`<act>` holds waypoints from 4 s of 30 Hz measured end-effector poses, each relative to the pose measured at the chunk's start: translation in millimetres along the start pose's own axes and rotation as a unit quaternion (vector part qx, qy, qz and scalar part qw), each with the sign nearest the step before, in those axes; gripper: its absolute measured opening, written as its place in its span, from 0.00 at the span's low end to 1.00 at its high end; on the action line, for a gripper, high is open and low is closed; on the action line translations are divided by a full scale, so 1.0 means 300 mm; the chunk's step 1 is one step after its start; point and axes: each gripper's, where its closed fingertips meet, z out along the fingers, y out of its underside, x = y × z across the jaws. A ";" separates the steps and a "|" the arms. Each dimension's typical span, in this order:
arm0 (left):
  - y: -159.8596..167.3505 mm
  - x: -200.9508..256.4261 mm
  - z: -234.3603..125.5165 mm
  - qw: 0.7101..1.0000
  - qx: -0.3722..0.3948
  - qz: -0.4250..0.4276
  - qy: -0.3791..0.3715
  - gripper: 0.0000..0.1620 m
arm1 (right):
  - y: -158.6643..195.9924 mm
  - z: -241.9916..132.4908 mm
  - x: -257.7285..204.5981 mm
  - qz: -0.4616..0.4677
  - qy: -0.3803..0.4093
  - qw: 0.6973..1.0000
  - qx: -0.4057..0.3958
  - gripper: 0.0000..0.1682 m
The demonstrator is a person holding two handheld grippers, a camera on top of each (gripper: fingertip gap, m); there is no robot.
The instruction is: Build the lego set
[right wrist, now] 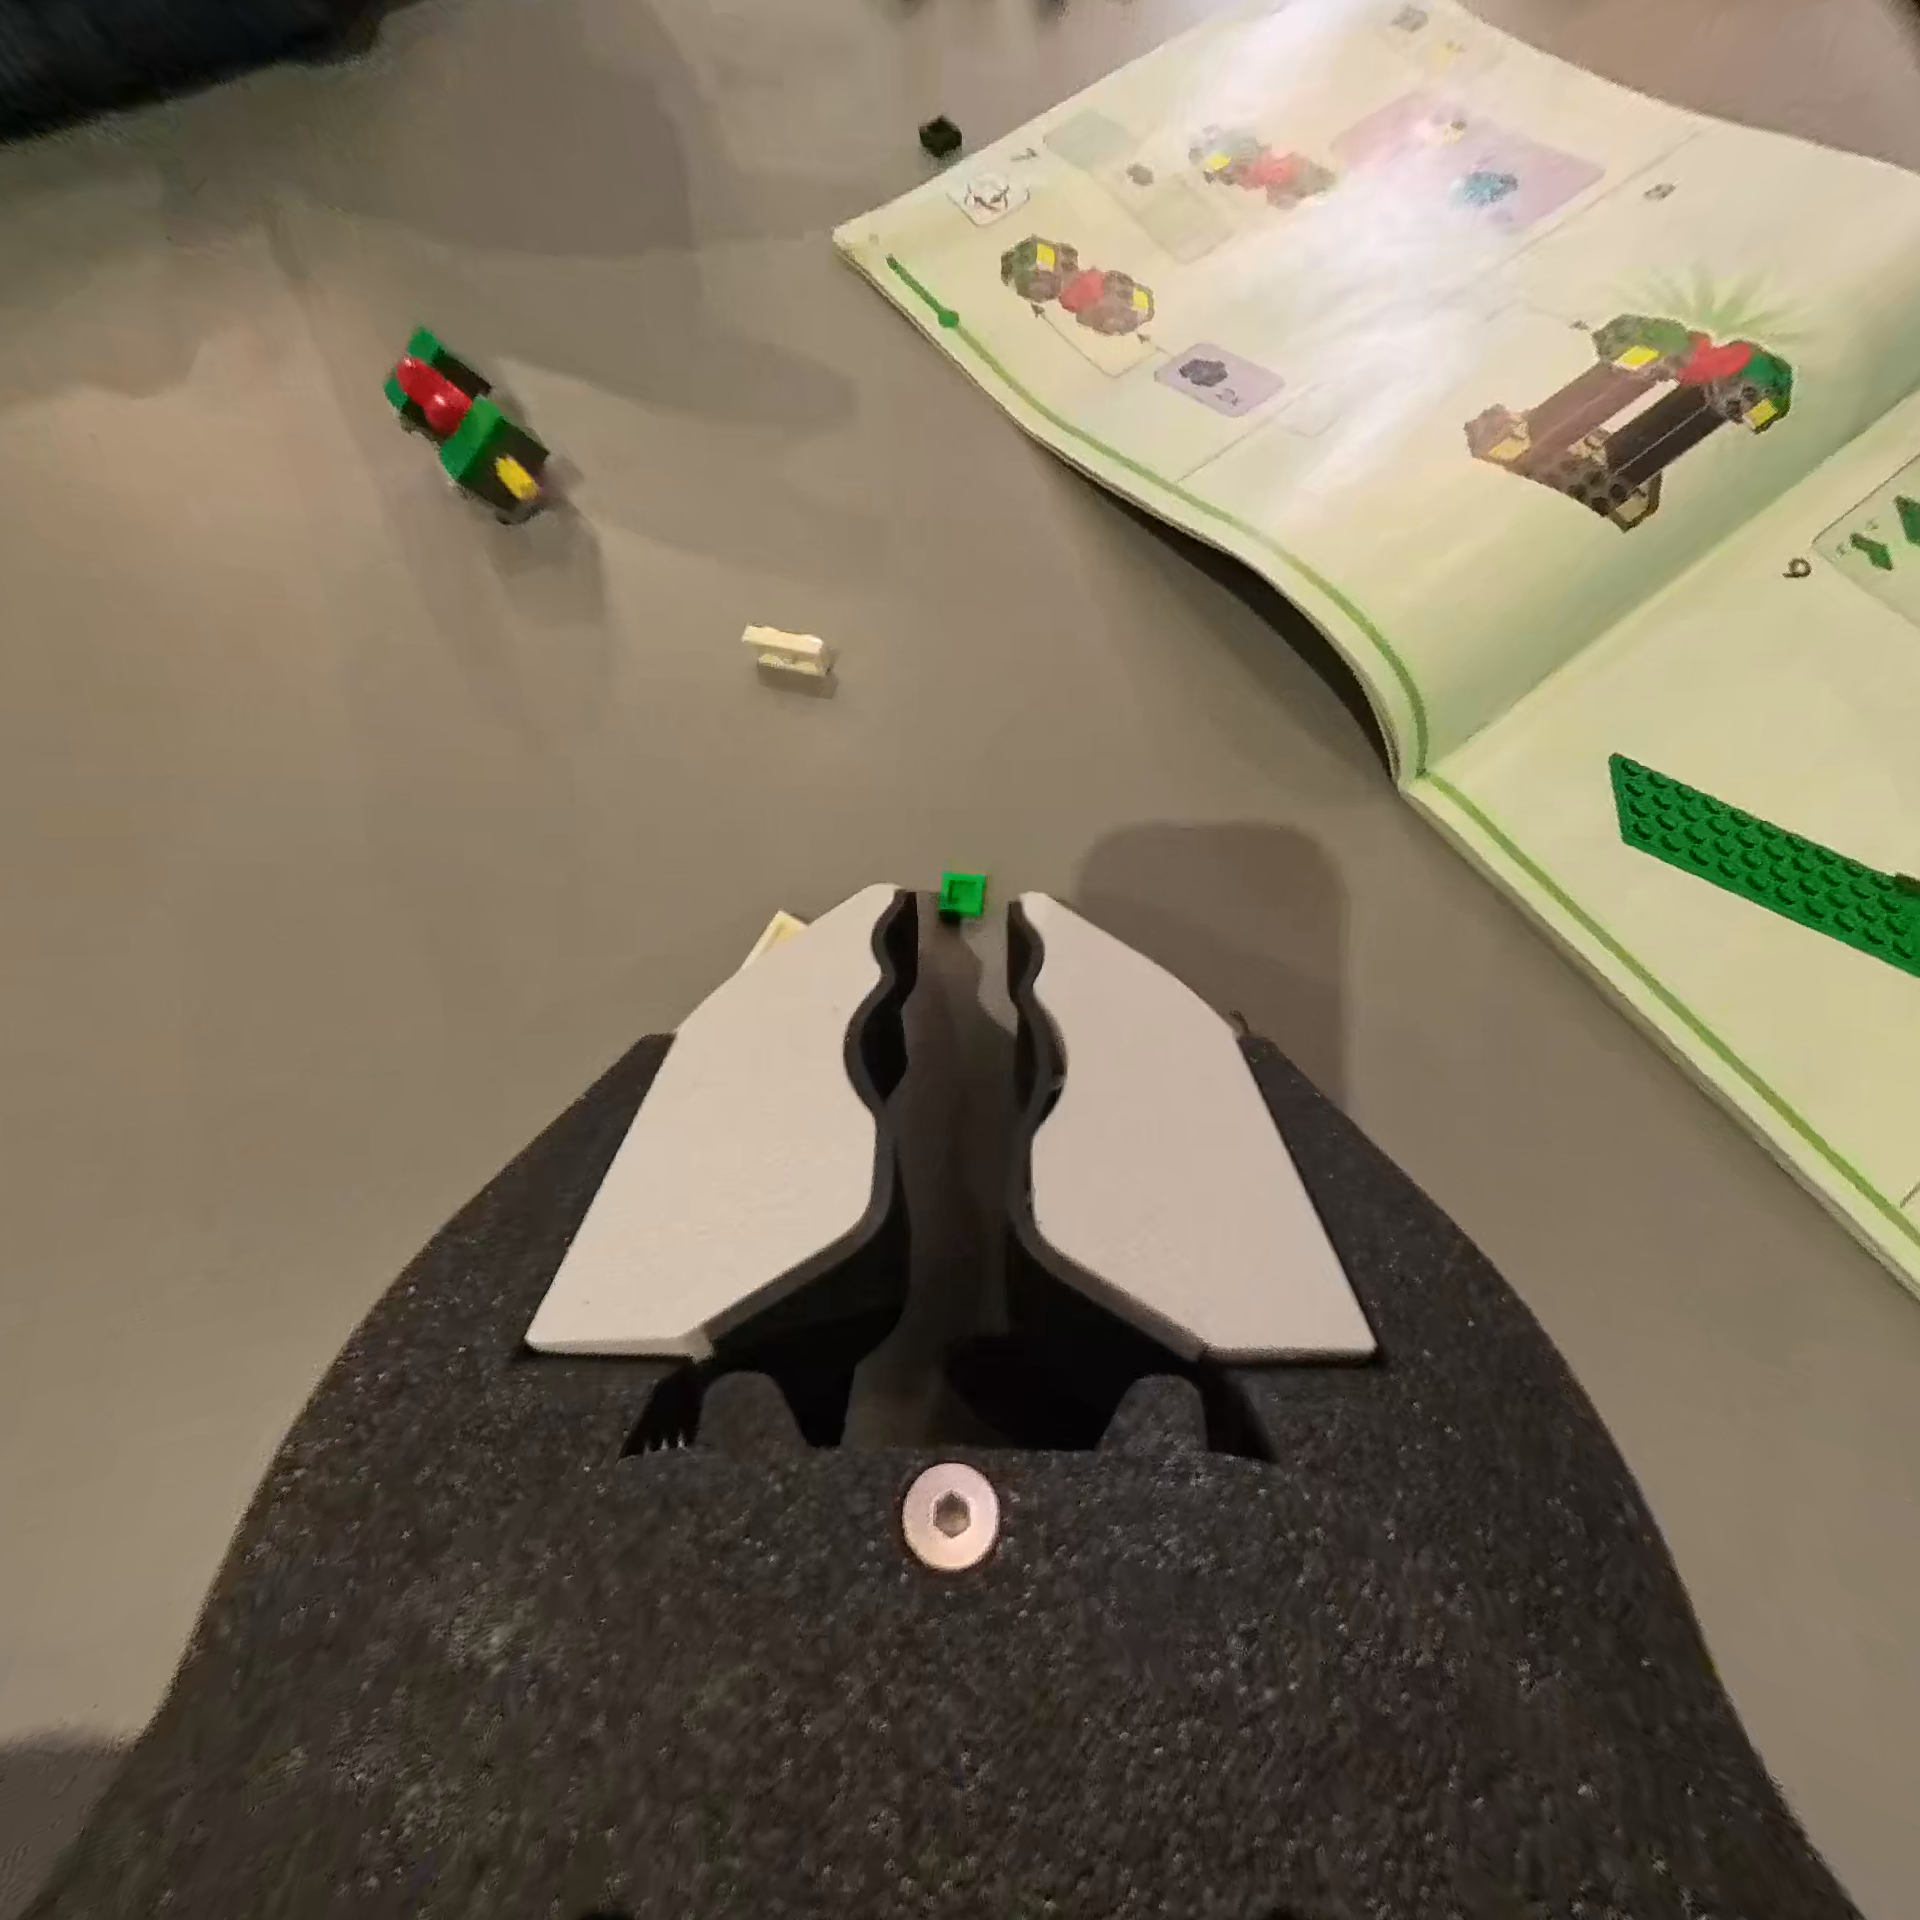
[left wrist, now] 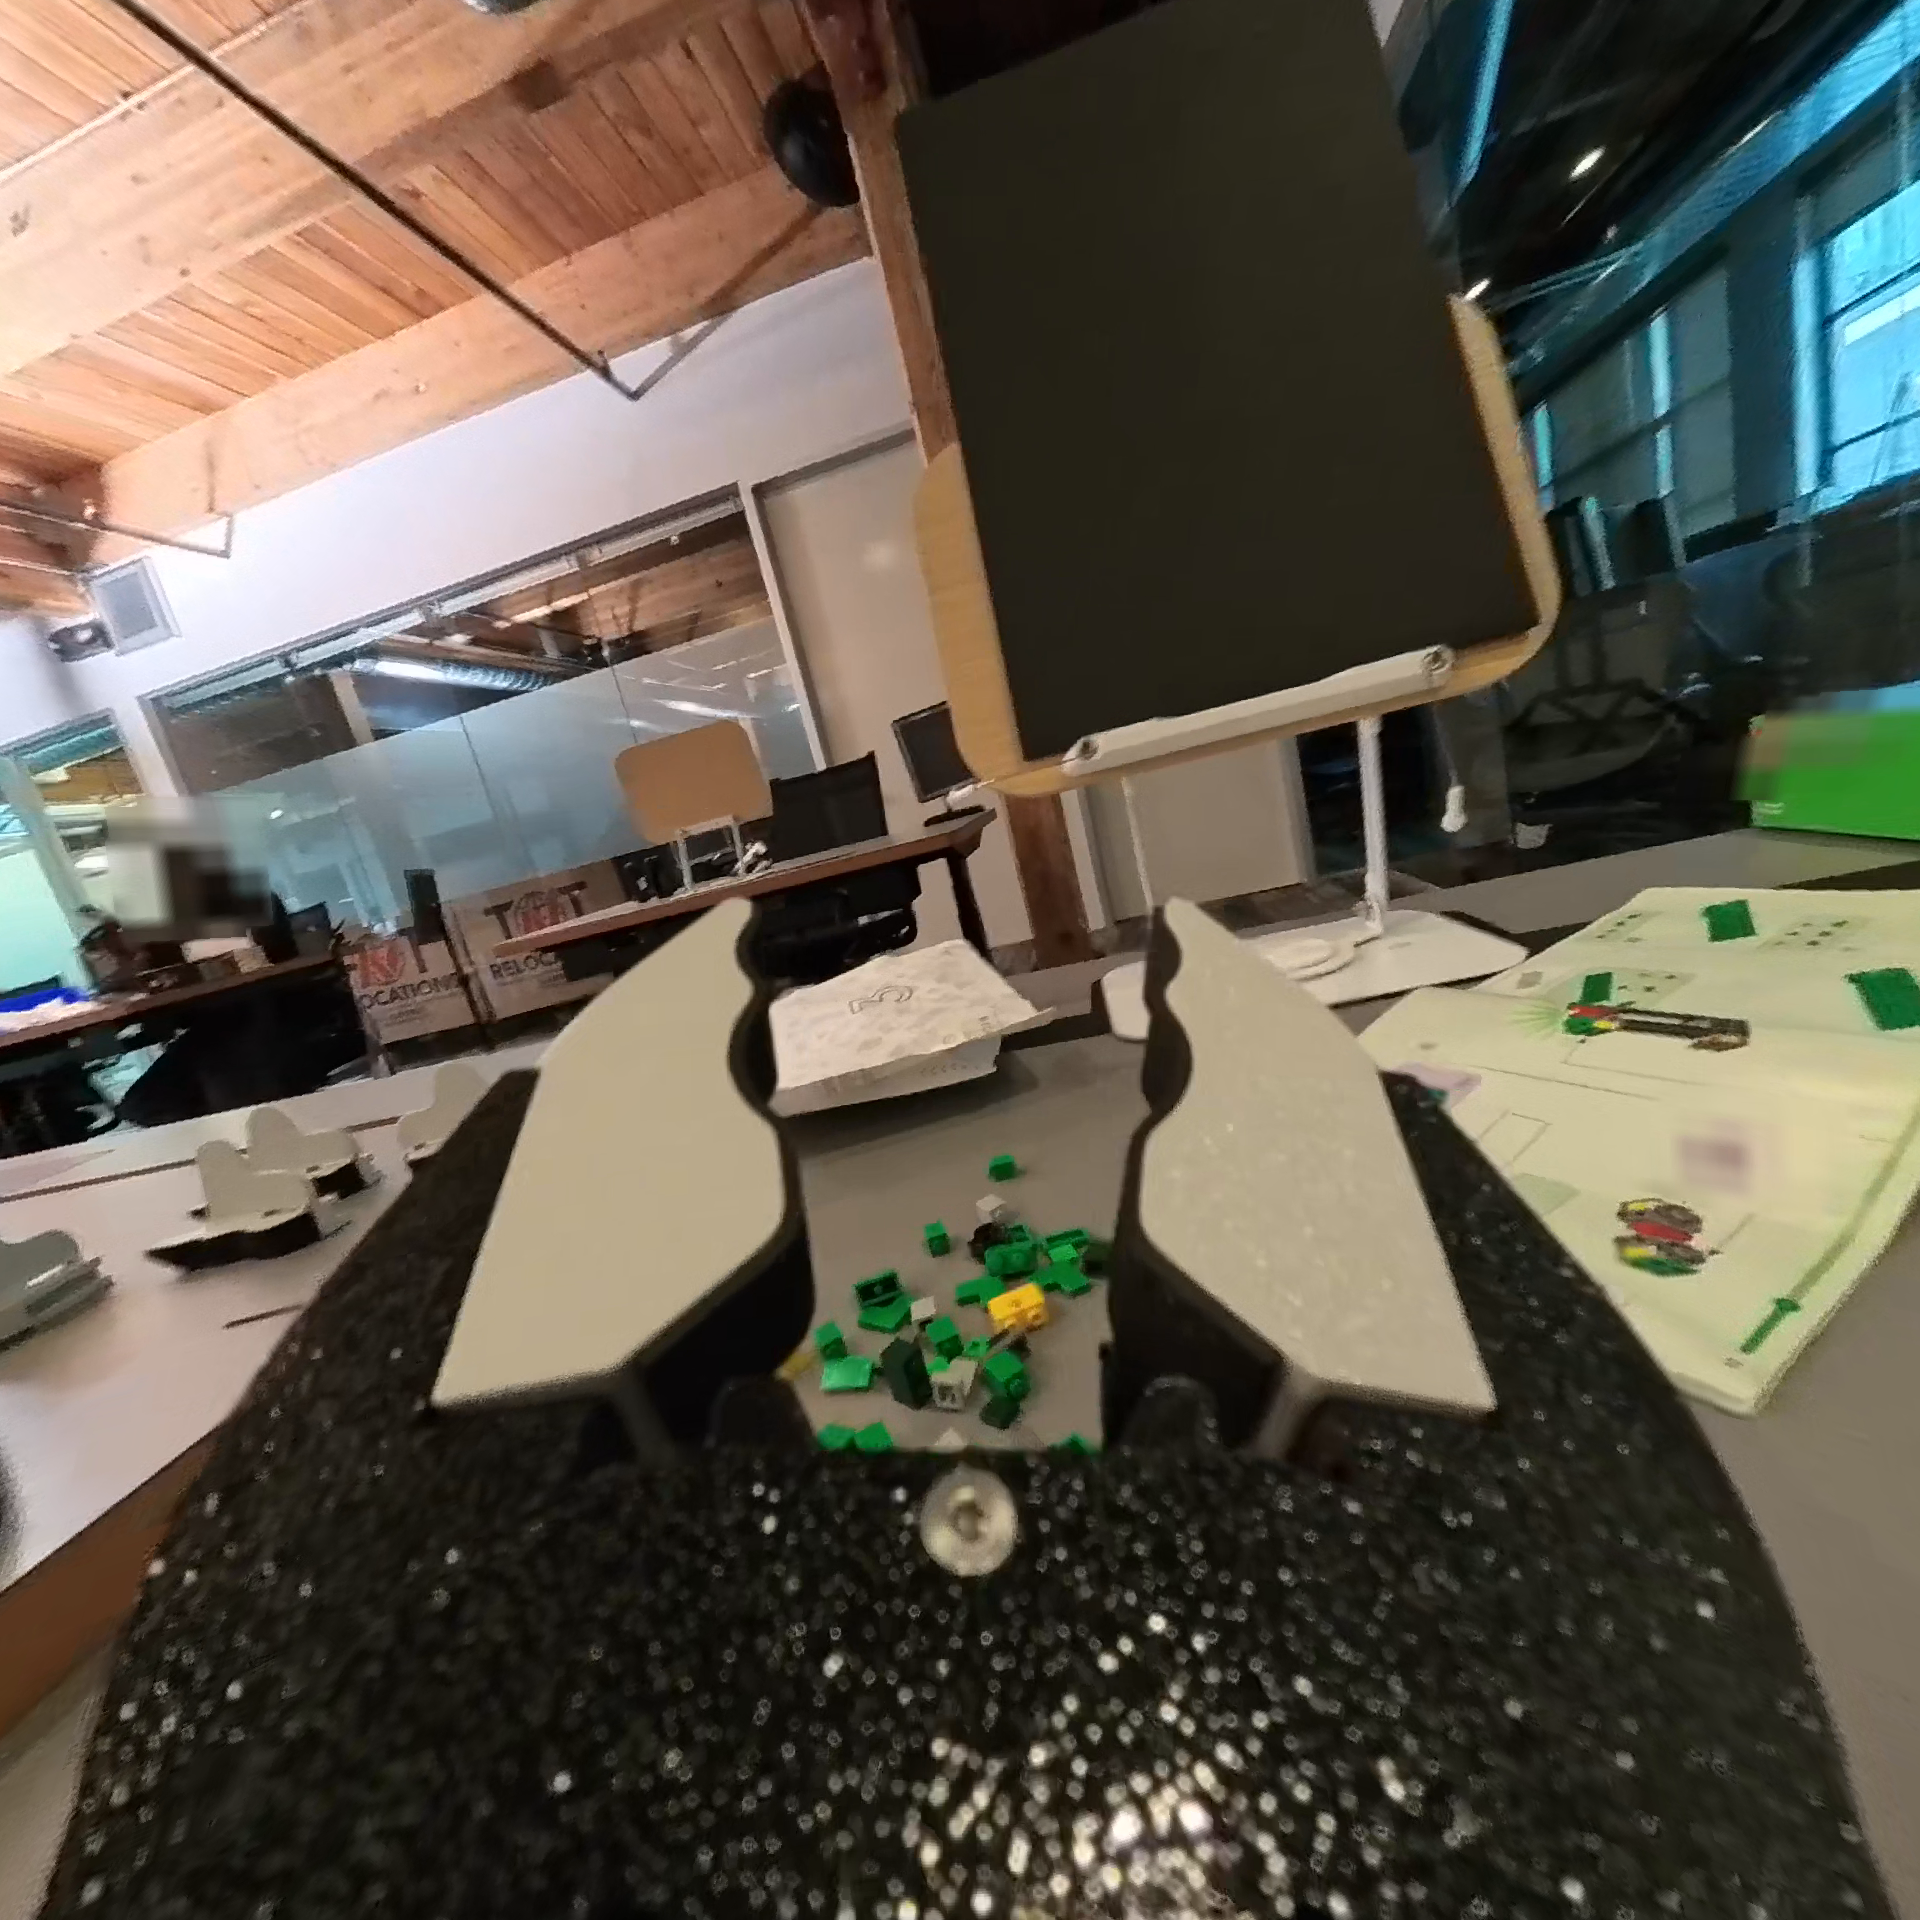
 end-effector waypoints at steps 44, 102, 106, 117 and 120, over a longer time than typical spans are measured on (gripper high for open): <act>0.094 -0.200 -0.024 0.993 -0.063 0.016 -0.103 0.31 | -0.630 0.680 -0.020 -0.131 -0.046 0.980 -0.145 0.19; 0.102 0.343 0.321 0.988 -0.025 -0.033 0.147 0.39 | -0.156 -0.408 0.176 0.001 0.422 0.838 0.345 0.07; 0.089 0.331 0.323 0.988 -0.011 -0.053 0.142 0.40 | -0.135 -0.399 0.202 0.018 0.430 0.842 0.326 0.08; 0.051 0.333 0.319 0.991 0.023 -0.002 0.132 0.38 | -0.134 -0.341 0.164 -0.027 0.434 0.861 0.264 0.07; 0.056 0.328 0.337 0.992 0.026 -0.016 0.126 0.38 | -0.130 -0.307 0.158 -0.087 0.460 0.861 0.198 0.06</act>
